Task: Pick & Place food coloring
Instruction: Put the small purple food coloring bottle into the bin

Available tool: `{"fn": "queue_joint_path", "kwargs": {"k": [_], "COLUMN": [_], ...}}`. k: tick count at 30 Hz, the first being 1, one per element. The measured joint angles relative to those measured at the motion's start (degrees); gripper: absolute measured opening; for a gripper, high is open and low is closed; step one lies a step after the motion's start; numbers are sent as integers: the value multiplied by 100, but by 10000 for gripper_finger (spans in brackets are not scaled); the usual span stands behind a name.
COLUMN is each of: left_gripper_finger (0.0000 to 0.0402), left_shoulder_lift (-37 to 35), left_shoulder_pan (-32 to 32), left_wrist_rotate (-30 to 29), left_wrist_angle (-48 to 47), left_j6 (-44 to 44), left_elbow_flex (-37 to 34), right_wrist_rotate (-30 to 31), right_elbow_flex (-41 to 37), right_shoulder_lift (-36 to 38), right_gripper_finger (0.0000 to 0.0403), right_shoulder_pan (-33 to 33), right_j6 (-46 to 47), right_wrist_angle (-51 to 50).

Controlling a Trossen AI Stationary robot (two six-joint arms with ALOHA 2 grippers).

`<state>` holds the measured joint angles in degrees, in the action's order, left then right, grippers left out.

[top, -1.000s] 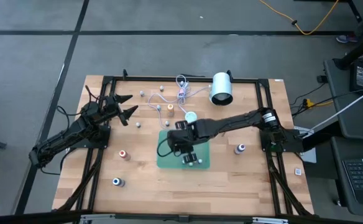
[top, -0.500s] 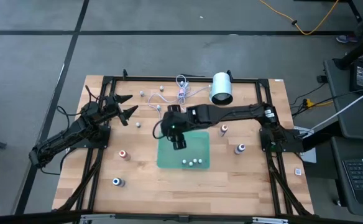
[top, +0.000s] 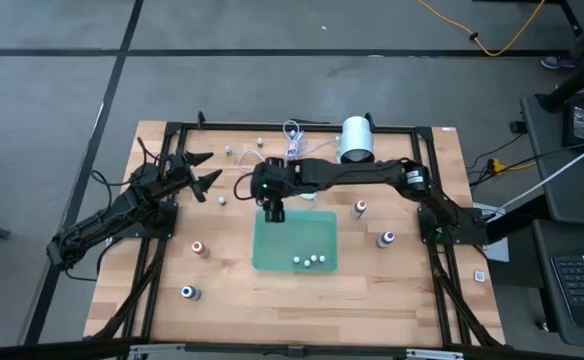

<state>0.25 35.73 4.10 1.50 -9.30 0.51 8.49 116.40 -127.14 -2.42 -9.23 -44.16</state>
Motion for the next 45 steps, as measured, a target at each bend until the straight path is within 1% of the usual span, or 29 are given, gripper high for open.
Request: {"fn": "queue_joint_path", "kwargs": {"k": [10, 16, 22, 28, 38, 41, 45], "left_gripper_finger": [333, 333, 333, 333, 333, 333, 333], "left_shoulder_lift": [-2, 0, 0, -2, -2, -1, 0], "left_shoulder_pan": [2, 1, 1, 0, 0, 1, 1], "left_wrist_rotate": [-2, -1, 0, 0, 0, 0, 0], "left_wrist_angle": [0, 0, 0, 0, 0, 1, 1], "left_j6": [0, 0, 0, 0, 0, 0, 0], "left_elbow_flex": [0, 0, 1, 0, 2, 0, 0], "right_wrist_rotate": [-123, -367, -411, -410, -417, -417, -420], "right_elbow_flex": [-2, 2, -6, 8, -2, -2, -2], "right_shoulder_lift": [-540, -590, -704, -872, -1055, -1055, -1055], "right_gripper_finger": [239, 239, 239, 239, 238, 226, 187], "right_shoulder_pan": [-272, -306, -337, -348, -358, -367, -374], "right_j6": [153, 188, 306, 285, 294, 294, 306], "right_wrist_angle": [141, 128, -28, 118, 24, 24, -12]}}
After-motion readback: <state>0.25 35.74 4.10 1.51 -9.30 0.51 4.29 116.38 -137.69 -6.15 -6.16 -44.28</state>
